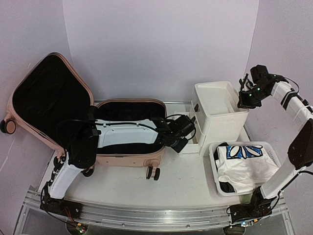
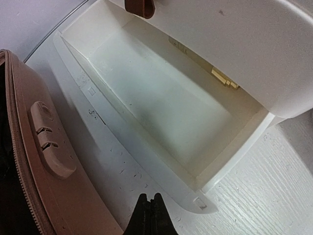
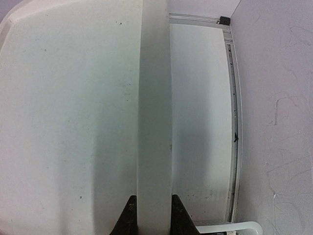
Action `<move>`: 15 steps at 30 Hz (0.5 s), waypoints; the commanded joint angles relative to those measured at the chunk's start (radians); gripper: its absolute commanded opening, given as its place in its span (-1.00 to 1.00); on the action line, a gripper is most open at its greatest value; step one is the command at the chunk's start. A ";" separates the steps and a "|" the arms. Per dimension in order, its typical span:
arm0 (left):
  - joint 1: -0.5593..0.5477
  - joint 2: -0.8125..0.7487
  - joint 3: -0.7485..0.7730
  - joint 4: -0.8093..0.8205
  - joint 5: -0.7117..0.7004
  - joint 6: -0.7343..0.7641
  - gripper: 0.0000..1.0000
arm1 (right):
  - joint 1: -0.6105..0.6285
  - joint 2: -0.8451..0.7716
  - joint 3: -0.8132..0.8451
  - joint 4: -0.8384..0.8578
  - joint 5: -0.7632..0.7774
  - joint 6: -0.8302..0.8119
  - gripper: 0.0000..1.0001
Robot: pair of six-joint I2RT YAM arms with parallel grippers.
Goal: Open, take out, and arrange the luggage
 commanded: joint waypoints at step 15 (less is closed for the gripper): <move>-0.004 0.134 0.176 -0.011 0.030 -0.034 -0.98 | 0.004 -0.127 -0.028 0.005 -0.123 0.042 -1.00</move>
